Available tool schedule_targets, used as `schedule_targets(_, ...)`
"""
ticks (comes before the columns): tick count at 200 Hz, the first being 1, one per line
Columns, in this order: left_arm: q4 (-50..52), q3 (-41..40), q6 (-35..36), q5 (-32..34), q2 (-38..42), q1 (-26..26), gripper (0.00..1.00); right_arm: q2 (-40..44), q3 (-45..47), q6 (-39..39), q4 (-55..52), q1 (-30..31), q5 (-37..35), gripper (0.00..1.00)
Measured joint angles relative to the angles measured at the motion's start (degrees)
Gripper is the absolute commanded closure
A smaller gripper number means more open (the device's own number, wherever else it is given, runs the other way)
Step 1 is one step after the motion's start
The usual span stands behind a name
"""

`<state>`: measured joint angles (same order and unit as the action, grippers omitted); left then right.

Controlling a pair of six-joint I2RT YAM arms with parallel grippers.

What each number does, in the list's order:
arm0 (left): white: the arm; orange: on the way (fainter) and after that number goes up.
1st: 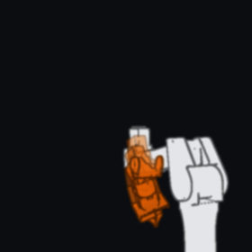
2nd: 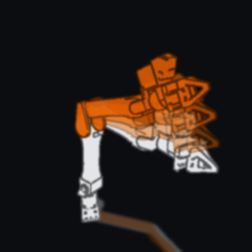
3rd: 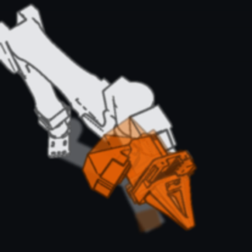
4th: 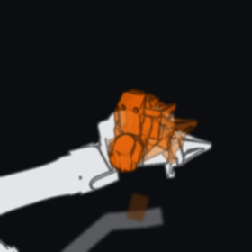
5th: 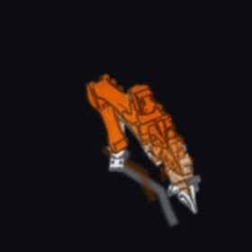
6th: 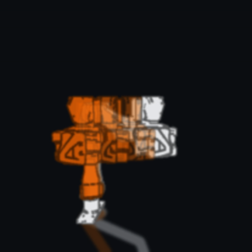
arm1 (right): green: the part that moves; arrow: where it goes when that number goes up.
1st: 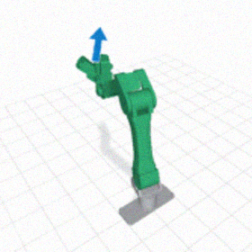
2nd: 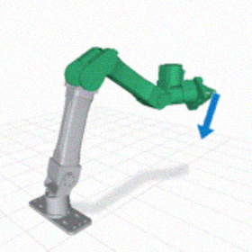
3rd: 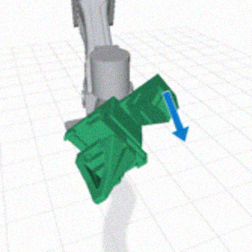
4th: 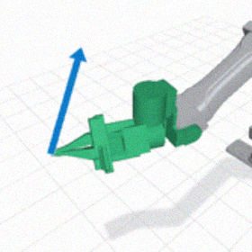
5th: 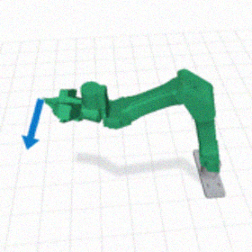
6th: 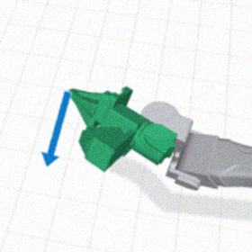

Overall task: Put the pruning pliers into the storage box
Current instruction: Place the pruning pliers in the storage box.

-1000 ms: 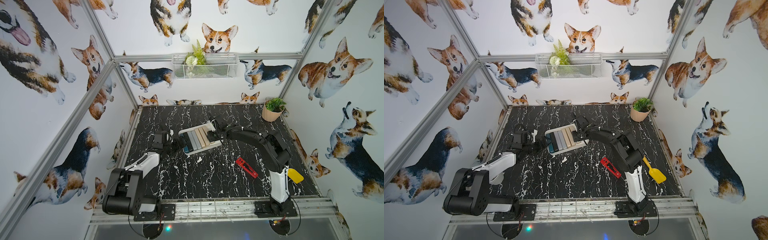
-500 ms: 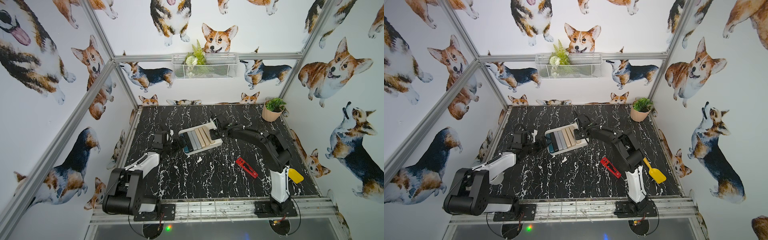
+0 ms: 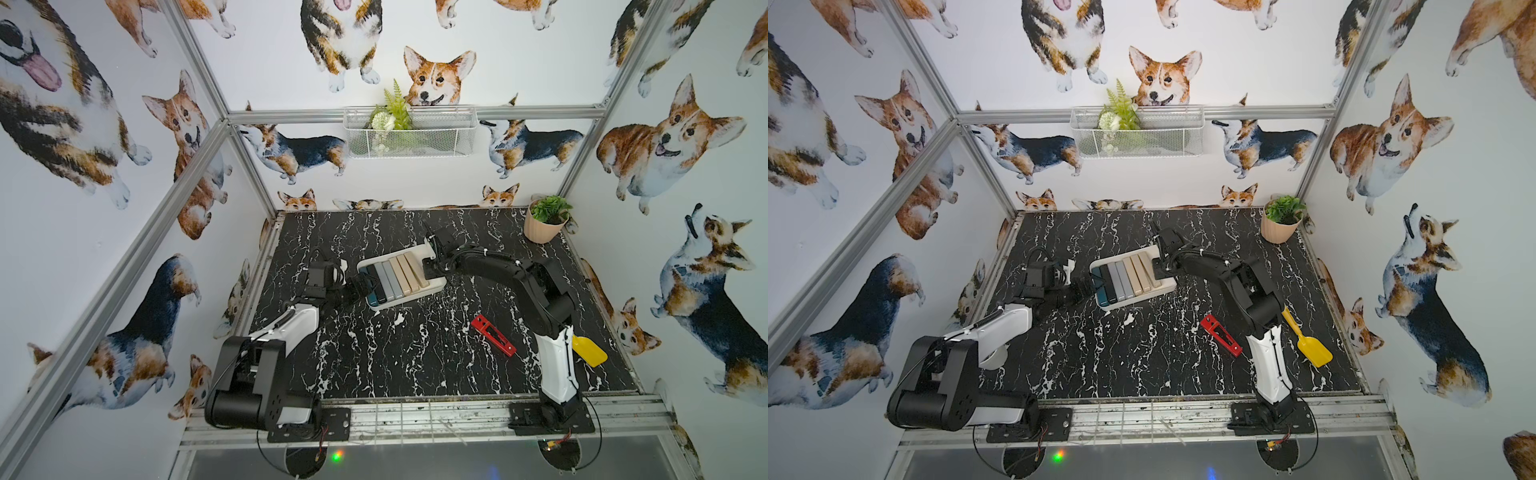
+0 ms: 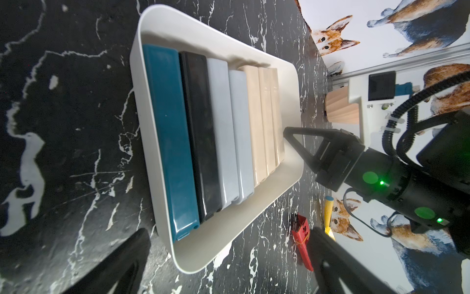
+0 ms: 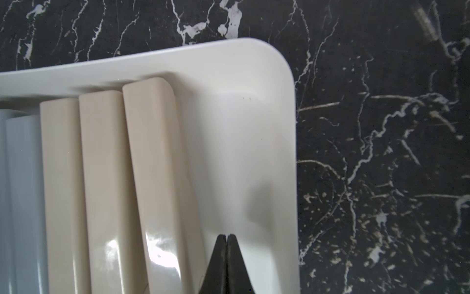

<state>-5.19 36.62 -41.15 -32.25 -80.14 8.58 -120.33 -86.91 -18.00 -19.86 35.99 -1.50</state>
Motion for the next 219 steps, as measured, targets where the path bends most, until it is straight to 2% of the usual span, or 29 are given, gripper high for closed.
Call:
schedule_targets(92,0.00,0.00,0.02,0.00,-0.39,0.00,0.00,-2.67,-2.05,-0.11,0.17,-0.74,0.52,1.00)
schedule_targets(219,-0.04,-0.09,0.02,-0.02,-0.68,0.00,0.00,-3.93,-2.32,-1.68,2.03,-0.70,6.08,1.00)
